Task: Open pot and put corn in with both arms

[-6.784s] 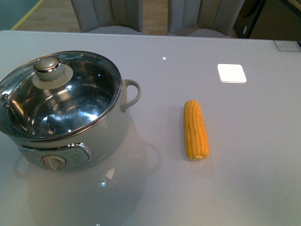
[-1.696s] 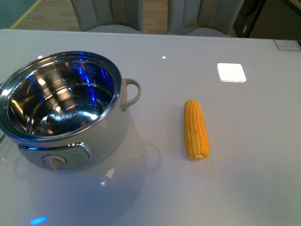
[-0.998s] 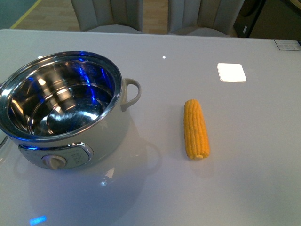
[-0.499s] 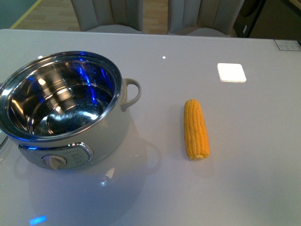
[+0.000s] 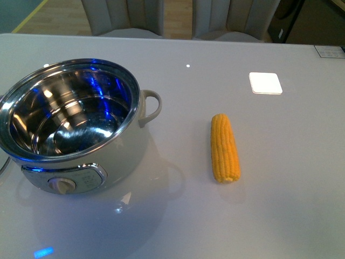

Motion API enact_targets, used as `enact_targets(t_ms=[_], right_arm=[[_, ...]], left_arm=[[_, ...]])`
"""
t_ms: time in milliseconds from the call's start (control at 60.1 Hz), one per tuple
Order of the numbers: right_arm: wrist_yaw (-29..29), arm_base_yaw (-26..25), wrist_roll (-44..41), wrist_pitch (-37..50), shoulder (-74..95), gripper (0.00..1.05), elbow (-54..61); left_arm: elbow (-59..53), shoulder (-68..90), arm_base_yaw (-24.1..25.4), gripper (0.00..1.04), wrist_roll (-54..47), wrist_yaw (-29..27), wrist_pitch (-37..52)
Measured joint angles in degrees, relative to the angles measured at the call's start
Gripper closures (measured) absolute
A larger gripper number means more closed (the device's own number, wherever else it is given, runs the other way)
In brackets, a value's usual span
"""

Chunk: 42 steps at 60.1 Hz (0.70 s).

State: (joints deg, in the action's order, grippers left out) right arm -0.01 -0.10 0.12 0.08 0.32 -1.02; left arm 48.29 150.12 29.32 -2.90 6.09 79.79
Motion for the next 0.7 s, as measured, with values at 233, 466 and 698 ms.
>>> enact_targets(t_ms=[233, 466, 698], right_arm=[[0.0, 0.0, 0.0, 0.0, 0.0, 0.09, 0.0], [0.0, 0.0, 0.0, 0.0, 0.0, 0.09, 0.0], [0.0, 0.0, 0.0, 0.0, 0.0, 0.09, 0.0]], left_arm=[[-4.9, -4.3, 2.0, 0.07, 2.0, 4.1, -1.1], [-11.7, -30.0, 5.5, 0.07, 6.3, 9.3, -11.7], [-17.5, -46.0, 5.7, 0.07, 7.5, 15.2, -21.9]])
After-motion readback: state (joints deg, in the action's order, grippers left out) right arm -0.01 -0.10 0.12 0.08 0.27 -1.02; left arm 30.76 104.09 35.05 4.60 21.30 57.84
